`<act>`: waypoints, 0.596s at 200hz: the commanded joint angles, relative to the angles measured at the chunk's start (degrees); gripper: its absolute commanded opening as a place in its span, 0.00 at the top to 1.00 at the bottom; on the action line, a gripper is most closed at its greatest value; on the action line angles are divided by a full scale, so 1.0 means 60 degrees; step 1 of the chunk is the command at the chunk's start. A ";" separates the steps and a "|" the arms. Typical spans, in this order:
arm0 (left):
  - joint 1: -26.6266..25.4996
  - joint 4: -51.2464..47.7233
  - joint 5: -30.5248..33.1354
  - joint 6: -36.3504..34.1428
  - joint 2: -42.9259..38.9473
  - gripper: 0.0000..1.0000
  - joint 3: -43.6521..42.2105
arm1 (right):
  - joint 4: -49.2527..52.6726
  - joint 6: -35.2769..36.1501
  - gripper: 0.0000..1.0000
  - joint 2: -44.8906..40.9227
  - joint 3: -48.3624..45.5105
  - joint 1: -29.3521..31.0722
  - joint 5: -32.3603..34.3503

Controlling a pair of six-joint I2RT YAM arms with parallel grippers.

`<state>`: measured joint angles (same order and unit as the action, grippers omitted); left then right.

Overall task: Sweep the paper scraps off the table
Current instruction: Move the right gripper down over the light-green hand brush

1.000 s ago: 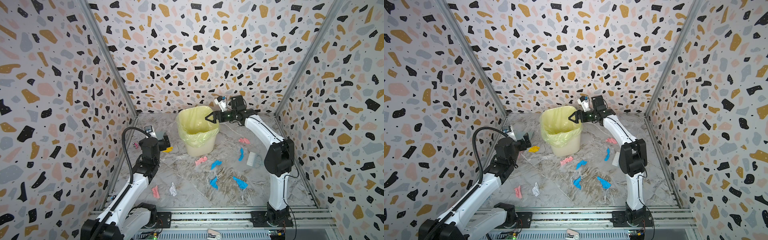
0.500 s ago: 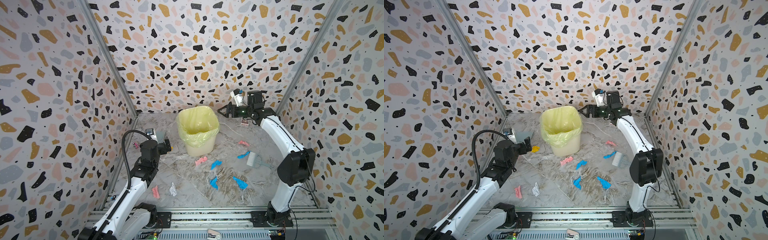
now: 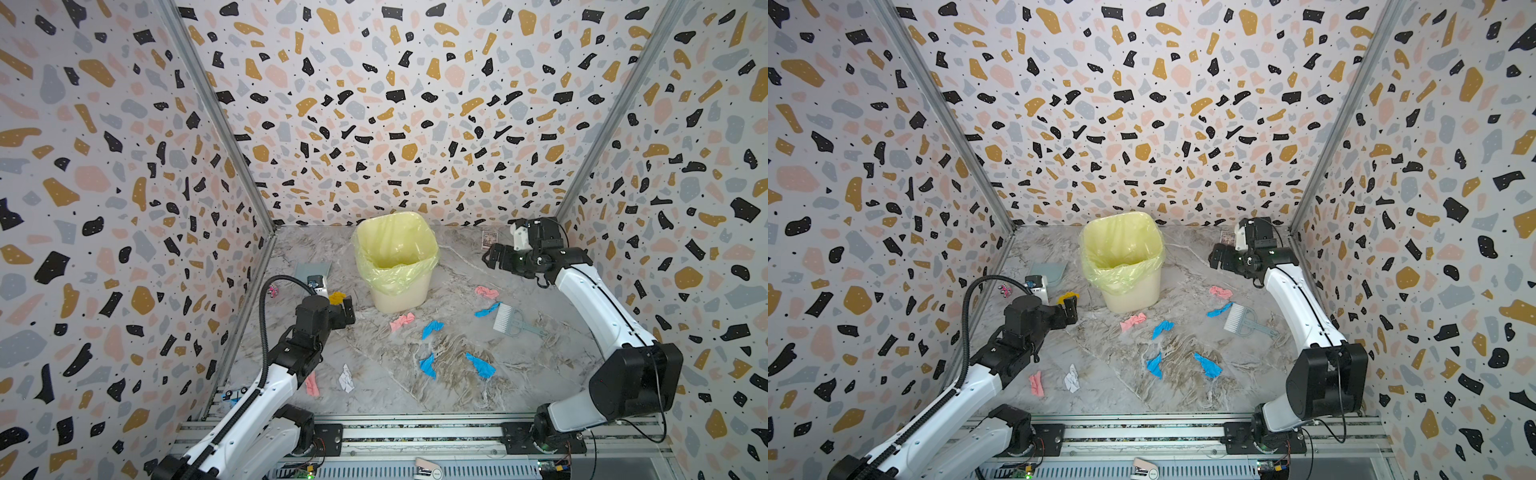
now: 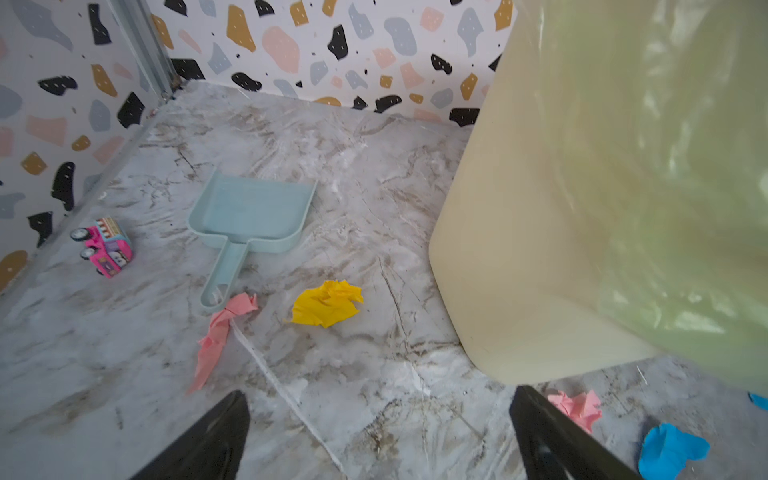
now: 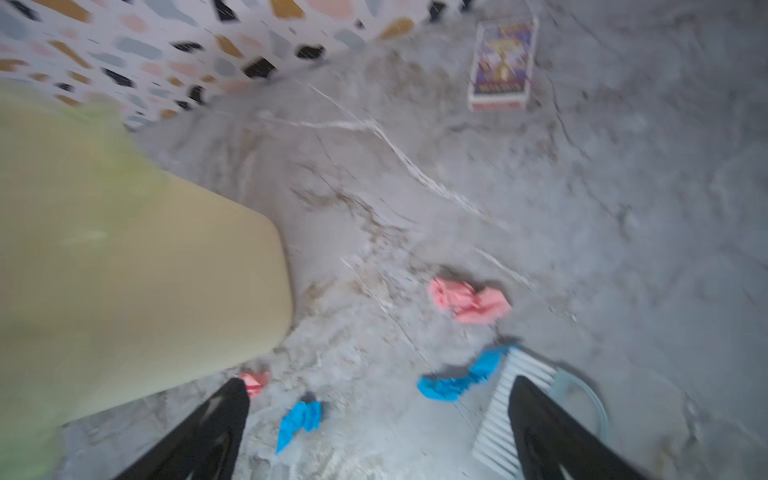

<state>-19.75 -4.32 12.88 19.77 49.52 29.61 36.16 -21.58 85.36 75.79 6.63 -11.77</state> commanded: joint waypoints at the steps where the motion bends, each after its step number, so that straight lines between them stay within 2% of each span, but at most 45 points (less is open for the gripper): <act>1: -0.0264 -0.0029 -0.0046 0.0373 -0.0087 0.00 -0.0205 | 0.0946 -0.0577 0.01 -0.0613 -0.1229 -0.0545 0.0926; 23: -0.0398 -0.0029 0.0000 0.0457 -0.0123 0.00 -0.0374 | 0.0364 -0.0853 0.00 -0.0996 -0.2542 -0.1541 0.0563; 44: -0.0458 0.0002 -0.0027 0.0474 -0.0073 0.00 -0.0465 | 0.0265 -0.0597 0.02 -0.0690 -0.2996 -0.2051 0.1881; 67: -0.0487 0.0071 -0.0054 0.0499 0.0006 0.00 -0.0510 | -0.0430 -0.0754 0.19 -0.0374 -0.3634 -0.3035 0.1928; 85: -0.0518 0.0103 -0.0074 0.0503 0.0063 0.00 -0.0525 | -0.1072 -0.0995 0.34 -0.0401 -0.3981 -0.3375 0.2033; 103: -0.0526 0.0090 -0.0068 0.0499 0.0088 0.00 -0.0511 | -0.1208 -0.1010 0.40 -0.0166 -0.3935 -0.3376 0.2457; 119: -0.0535 0.0078 -0.0082 0.0494 0.0110 0.00 -0.0525 | -0.1182 -0.0839 0.41 0.0245 -0.3781 -0.3391 0.2929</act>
<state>-22.65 -5.08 12.64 22.20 50.11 26.83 30.96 -26.81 84.42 51.77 -13.91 1.02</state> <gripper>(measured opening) 0.995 0.591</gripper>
